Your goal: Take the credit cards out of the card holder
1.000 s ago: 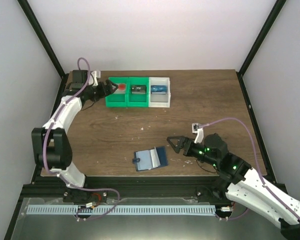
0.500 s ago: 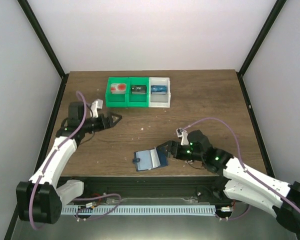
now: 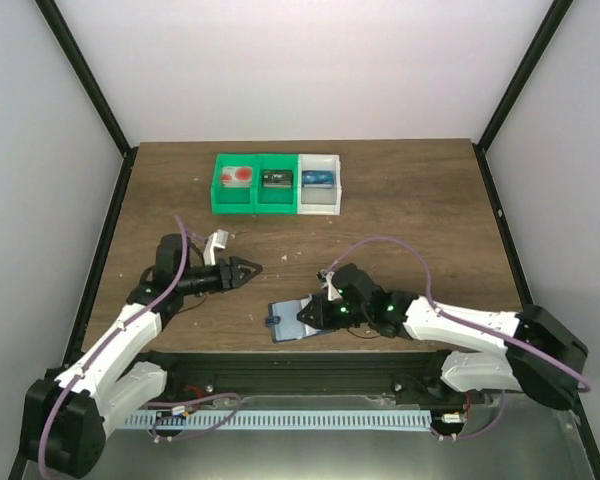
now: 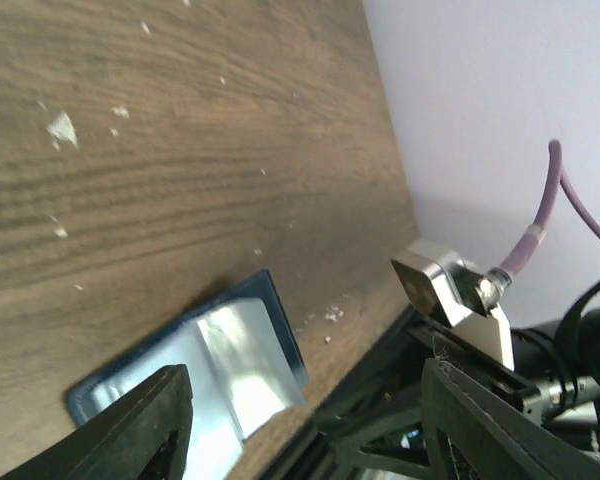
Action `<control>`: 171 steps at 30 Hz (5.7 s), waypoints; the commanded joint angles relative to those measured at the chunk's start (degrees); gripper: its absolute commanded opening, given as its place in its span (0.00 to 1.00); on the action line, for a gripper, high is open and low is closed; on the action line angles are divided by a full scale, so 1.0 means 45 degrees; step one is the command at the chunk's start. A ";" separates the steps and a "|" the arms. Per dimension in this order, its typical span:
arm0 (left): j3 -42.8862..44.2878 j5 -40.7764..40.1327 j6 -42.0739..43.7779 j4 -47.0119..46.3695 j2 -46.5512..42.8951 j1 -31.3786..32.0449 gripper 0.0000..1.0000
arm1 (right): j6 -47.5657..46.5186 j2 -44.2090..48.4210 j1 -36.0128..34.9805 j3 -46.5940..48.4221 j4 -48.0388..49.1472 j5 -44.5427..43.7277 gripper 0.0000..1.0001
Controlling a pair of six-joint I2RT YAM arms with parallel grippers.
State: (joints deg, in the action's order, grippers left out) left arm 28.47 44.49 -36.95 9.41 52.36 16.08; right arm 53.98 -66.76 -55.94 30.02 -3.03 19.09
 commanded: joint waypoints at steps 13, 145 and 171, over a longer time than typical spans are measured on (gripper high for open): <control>-0.3340 -0.1048 -0.3559 -0.6120 0.1290 0.2980 0.56 | -0.1370 -0.2154 -0.0175 0.1244 -0.0562 -0.2604 0.18; -0.1744 -0.2165 -0.3041 -0.6622 0.5981 0.5065 0.68 | 0.0447 -0.1696 -0.0420 -0.2786 0.3834 -0.1939 0.16; -0.1544 -0.1469 -0.5439 -1.0450 0.7637 0.6862 0.69 | 0.0590 -0.1549 -0.0410 -0.3291 0.4479 -0.2324 0.16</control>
State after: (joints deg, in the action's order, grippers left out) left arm 19.40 36.71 -58.08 -30.72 84.82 44.25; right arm 56.47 -74.67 -57.21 16.16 16.23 10.46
